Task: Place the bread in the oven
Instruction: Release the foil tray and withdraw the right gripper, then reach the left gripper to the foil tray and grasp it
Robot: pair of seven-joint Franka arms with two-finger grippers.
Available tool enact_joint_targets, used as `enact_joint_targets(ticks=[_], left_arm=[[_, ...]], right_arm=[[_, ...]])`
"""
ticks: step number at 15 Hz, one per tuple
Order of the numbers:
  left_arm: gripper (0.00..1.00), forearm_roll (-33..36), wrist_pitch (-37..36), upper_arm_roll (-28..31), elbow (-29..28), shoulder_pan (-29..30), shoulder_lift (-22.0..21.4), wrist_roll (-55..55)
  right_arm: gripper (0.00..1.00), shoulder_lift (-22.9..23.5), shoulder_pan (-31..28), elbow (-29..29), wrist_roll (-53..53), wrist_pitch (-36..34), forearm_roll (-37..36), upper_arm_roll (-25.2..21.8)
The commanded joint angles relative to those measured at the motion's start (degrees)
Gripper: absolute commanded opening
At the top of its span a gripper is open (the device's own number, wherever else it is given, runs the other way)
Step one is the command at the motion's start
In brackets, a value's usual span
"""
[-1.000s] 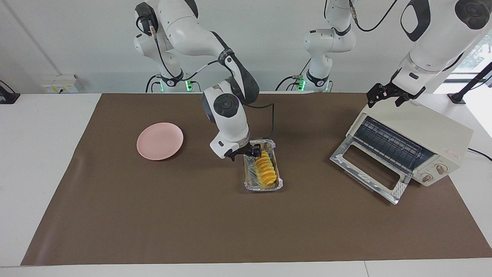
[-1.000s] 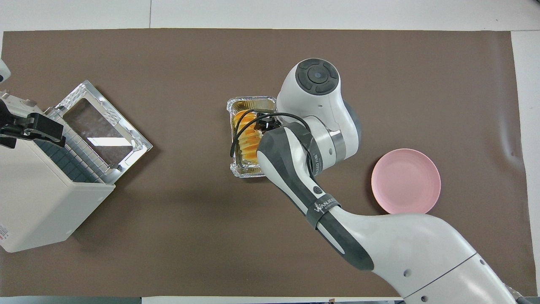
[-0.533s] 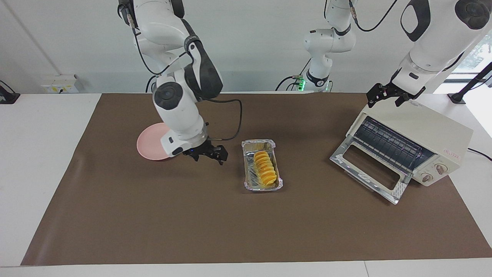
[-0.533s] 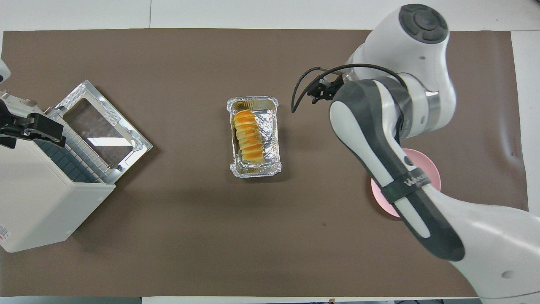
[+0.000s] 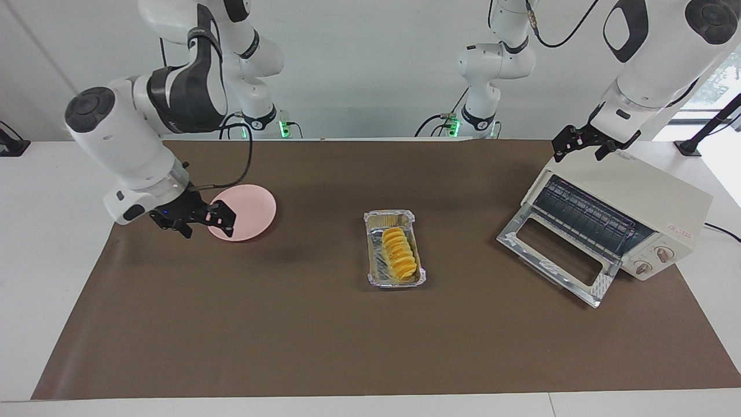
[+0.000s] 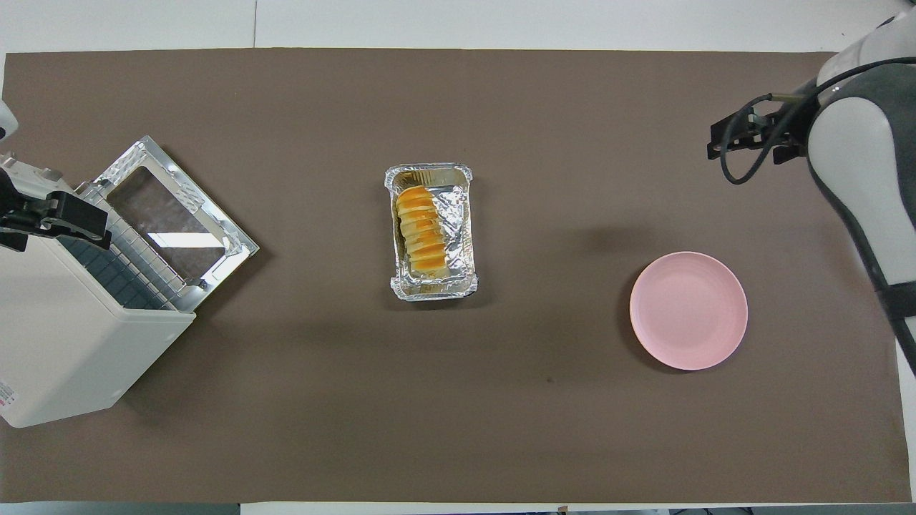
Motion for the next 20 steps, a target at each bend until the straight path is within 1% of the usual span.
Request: enact_joint_targets(ticks=[1,4,6,8,9,10,11,12,13,14,15,16,17,18,20], left_arm=[[1.00,-0.72,1.15,0.17,-2.20,0.17,-1.90,0.16],[1.00,-0.72,1.15,0.17,-2.20,0.17,-1.82,0.16],[1.00,-0.72,1.15,0.17,-2.20,0.17,-1.82,0.08],[1.00,-0.81,-0.25,-0.27,-2.29,-0.80,-1.99,-0.01],[1.00,-0.81,-0.87,-0.71,-2.46,-0.89,-2.78,-0.10],[1.00,-1.07,-0.53,-1.15,-3.16,-1.67,-3.05,-0.80],[1.00,-0.99,-0.35,-1.85,-4.12,-4.38,-3.48,-1.06],[1.00,-0.55,1.48,-1.85,-6.22,-8.23,-4.44,-1.33],[1.00,-0.55,5.93,-1.85,-8.07,-11.23,-5.15,-3.07],[1.00,-0.63,8.76,-2.03,-8.17,-13.78,-5.07,-8.14],[1.00,-0.63,10.01,-2.03,-8.00,-17.03,-4.37,-12.10],[1.00,-1.16,12.02,-2.03,-7.74,-19.93,-3.50,-14.49],[1.00,-1.86,14.31,-2.20,-7.21,-21.35,-2.27,-16.25],[1.00,-4.91,14.59,-2.12,-4.86,-22.67,0.00,-18.88],[1.00,-6.08,13.37,-1.86,5.74,-27.32,11.74,-26.43]], right_arm=[[1.00,-3.74,-3.43,-1.66,-5.74,-3.23,-2.10,0.65],[1.00,-6.99,-7.39,-2.10,-13.81,-8.76,-2.80,0.65],[1.00,-10.24,-8.80,-3.85,-17.61,-11.49,-4.56,0.65],[1.00,-14.02,-8.90,-6.48,-17.89,-13.69,-7.19,0.65],[1.00,-15.69,-8.90,-7.54,-17.89,-14.83,-8.60,0.65],[1.00,-16.93,-8.90,-8.34,-17.89,-15.71,-9.91,0.65],[1.00,-17.98,-8.90,-9.30,-17.97,-15.89,-10.45,0.65],[1.00,-19.12,-8.90,-10.44,-17.98,-15.81,-11.06,0.65],[1.00,-19.74,-8.90,-10.98,-17.89,-15.81,-11.68,0.65],[1.00,-19.84,-8.98,-10.98,-17.89,-15.90,-11.69,0.65],[1.00,-19.84,-9.68,-10.98,-17.71,-15.90,-11.69,0.74],[1.00,-19.84,-10.21,-10.81,-17.45,-15.64,-11.51,0.91],[1.00,-19.84,-10.22,-10.54,-17.19,-15.46,-11.16,0.92],[1.00,-19.84,-10.30,-10.37,-17.01,-15.46,-10.98,0.92],[1.00,-19.84,-10.65,-10.19,-17.10,-15.46,-10.55,0.92]])
